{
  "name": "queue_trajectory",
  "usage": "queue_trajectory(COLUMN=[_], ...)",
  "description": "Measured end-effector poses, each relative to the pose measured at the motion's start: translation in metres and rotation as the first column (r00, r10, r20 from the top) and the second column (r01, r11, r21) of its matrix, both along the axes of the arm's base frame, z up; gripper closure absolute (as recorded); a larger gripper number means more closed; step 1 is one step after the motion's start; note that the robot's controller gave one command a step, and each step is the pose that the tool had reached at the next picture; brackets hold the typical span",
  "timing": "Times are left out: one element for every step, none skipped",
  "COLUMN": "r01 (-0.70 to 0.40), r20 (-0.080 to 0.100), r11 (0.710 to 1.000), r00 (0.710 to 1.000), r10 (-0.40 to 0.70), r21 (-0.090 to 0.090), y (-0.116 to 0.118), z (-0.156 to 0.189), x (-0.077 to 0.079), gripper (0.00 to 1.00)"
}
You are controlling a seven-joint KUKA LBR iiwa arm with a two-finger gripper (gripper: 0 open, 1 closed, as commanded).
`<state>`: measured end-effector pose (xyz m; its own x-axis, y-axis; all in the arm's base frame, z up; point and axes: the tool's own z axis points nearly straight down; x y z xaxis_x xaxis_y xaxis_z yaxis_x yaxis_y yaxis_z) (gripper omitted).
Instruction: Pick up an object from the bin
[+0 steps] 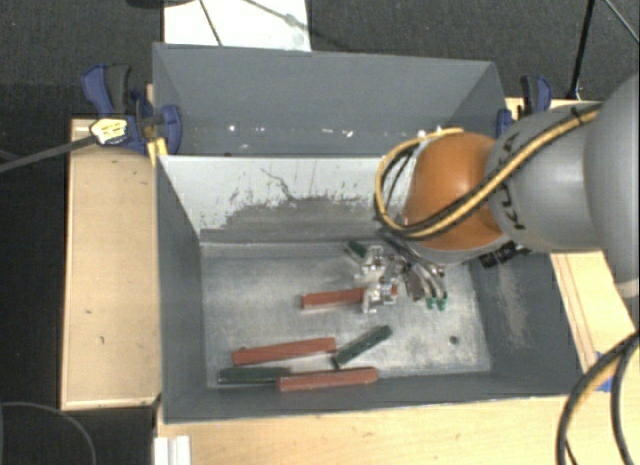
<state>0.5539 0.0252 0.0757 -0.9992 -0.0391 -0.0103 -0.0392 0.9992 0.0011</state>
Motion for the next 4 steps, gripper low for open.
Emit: queue_trajectory(r01=[-0.001, -0.019, -0.25, -0.249], r20=[-0.003, -0.013, -0.008, -0.008], r11=[1.0, 1.0, 0.968, 0.969], r00=[1.0, 1.0, 0.968, 0.968], r10=[0.001, 0.019, 0.25, 0.249], r21=[0.0, -0.002, -0.001, -0.001], y=[0.0, 0.004, -0.057, -0.057], z=[0.003, 0.022, 0.081, 0.081], x=[-0.001, -0.006, 0.019, 0.019], gripper=[1.0, 1.0, 1.0, 1.0])
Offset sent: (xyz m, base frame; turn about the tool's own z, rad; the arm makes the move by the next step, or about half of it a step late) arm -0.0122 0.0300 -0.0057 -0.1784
